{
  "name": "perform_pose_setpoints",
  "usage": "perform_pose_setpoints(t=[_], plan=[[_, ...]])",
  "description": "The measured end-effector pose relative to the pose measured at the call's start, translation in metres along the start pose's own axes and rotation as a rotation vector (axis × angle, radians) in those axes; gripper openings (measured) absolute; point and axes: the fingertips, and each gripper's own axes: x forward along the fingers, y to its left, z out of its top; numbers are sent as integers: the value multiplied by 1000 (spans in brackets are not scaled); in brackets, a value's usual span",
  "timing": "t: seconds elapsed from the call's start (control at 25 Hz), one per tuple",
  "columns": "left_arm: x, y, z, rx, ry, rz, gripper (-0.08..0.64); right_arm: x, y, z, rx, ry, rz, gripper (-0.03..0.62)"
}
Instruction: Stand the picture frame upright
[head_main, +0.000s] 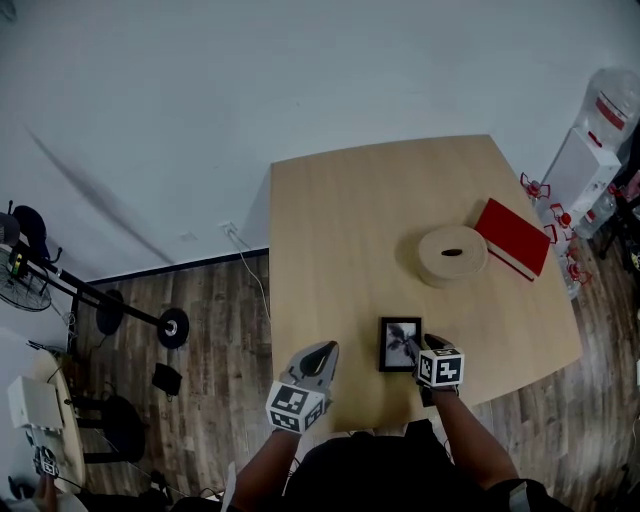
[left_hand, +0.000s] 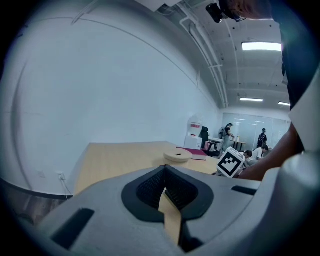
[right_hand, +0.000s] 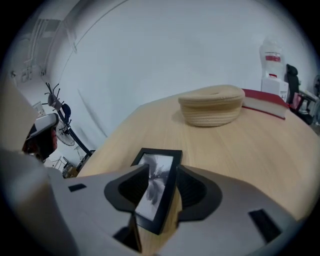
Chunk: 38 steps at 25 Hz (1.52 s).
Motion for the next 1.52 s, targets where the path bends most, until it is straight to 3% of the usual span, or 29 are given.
perform_pose_setpoints(t=[0.48, 0.64, 0.88, 1.52], plan=[[-1, 20, 2, -4, 5, 49, -5, 30, -17, -7, 107, 70, -63, 146], [-1, 17, 1, -4, 8, 40, -5, 32, -21, -8, 113, 78, -88, 92], [-1, 17, 2, -10, 2, 39, -5, 30, -23, -8, 108, 88, -93, 74], [21, -10, 6, -2, 1, 8, -5, -13, -38, 35, 27, -57, -72, 67]])
